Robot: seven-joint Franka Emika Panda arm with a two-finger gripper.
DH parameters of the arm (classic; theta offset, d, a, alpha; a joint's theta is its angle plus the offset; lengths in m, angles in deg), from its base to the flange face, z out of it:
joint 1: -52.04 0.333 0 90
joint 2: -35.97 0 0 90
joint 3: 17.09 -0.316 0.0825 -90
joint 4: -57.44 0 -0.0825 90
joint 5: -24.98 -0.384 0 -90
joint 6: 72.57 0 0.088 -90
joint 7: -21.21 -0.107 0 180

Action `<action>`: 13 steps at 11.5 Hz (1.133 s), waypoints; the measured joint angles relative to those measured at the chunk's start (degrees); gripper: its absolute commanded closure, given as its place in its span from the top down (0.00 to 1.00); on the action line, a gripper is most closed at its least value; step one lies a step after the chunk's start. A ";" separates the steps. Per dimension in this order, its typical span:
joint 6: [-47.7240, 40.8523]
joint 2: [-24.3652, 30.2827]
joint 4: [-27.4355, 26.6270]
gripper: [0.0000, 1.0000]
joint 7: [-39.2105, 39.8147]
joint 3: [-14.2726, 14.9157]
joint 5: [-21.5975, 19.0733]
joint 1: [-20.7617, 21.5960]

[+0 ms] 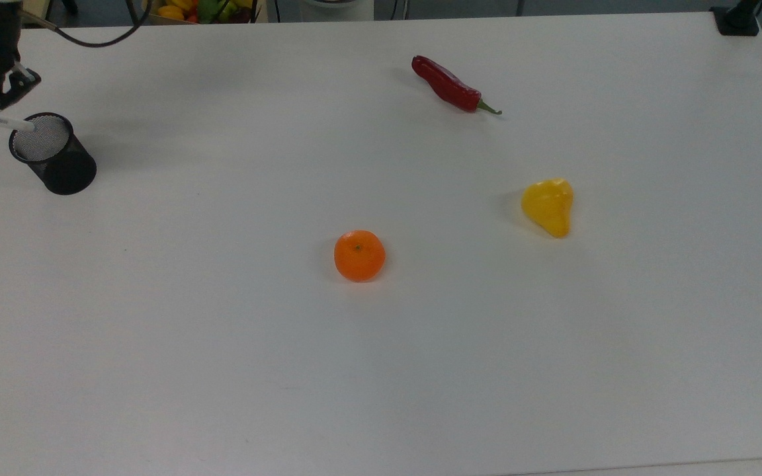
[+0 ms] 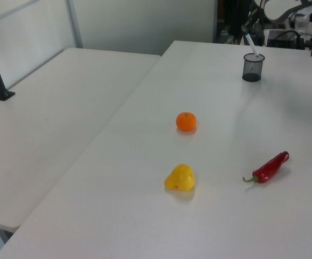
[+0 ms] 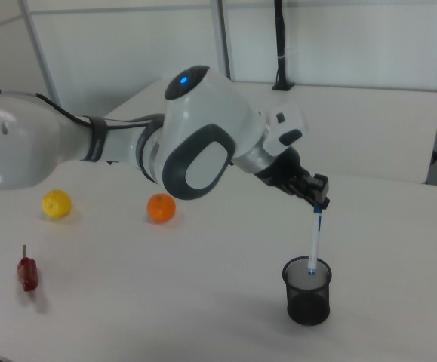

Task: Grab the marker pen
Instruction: 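Lift the marker up out of the pen cup, then carry the marker toward the orange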

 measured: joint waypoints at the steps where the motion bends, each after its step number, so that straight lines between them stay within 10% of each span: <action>1: -0.27 1.67 0.01 0.01 0.00 0.00 0.00 0.00; 7: -12.53 11.69 0.40 0.01 -0.03 -0.98 -0.42 3.71; 13: -36.44 14.67 5.07 0.02 -0.07 -8.41 -8.43 6.07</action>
